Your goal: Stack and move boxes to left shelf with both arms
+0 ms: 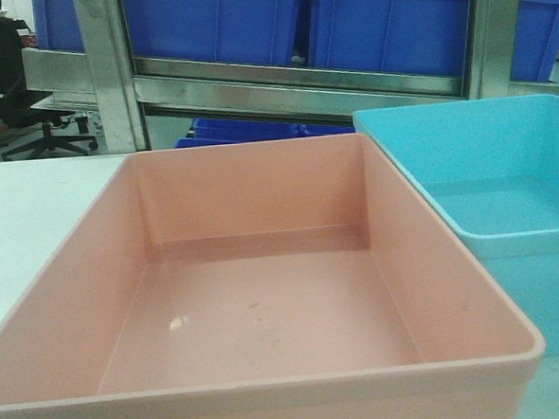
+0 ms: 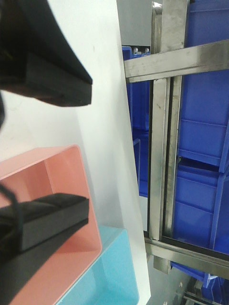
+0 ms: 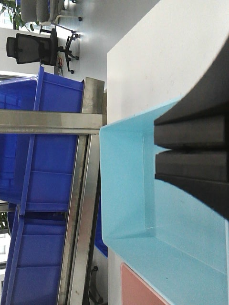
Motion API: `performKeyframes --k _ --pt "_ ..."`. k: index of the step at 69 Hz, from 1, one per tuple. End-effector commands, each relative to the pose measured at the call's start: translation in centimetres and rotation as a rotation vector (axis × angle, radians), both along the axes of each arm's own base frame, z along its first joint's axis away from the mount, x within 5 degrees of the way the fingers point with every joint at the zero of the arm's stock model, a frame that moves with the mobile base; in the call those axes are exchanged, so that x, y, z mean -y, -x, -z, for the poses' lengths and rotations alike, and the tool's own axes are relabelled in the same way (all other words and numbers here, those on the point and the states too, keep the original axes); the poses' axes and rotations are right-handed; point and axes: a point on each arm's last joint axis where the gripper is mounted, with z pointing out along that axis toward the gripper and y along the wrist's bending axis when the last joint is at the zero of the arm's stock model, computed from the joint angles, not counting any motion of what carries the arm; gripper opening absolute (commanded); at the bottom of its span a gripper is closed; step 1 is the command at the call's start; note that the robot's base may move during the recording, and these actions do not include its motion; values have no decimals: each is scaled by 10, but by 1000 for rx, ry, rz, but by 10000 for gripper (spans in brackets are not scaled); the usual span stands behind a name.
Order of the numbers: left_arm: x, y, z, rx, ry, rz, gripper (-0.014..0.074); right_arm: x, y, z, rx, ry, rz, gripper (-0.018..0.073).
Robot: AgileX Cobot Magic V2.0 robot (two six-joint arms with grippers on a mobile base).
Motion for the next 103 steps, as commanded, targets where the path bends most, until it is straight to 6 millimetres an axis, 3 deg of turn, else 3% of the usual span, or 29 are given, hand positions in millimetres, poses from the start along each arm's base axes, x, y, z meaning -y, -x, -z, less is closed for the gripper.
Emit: performKeyframes --k 1,11,27,43,66,74,84,93,103 --pt "1 1 -15 84 48 15 322 0 4 -15 121 26 1 49" --pt "1 1 -15 84 48 15 322 0 4 -18 49 48 12 49" --pt "1 1 -15 84 48 15 322 4 -7 -66 -243 47 44 49" --pt "1 1 -15 84 48 15 322 -1 -42 -110 -418 -74 7 49" --pt "3 -3 -9 9 66 10 323 -5 -101 -127 -725 -112 -6 54" --pt "6 -7 -5 -21 71 9 323 -5 -129 -133 -807 -97 -9 167" --pt "7 -10 -2 -54 57 5 323 -6 -163 -138 -906 -59 -20 439" --pt "7 -10 -1 -62 68 6 323 -3 -196 -132 -1031 27 -49 450" --pt "8 -10 2 -116 93 3 323 13 -232 -130 -1117 66 -41 450"
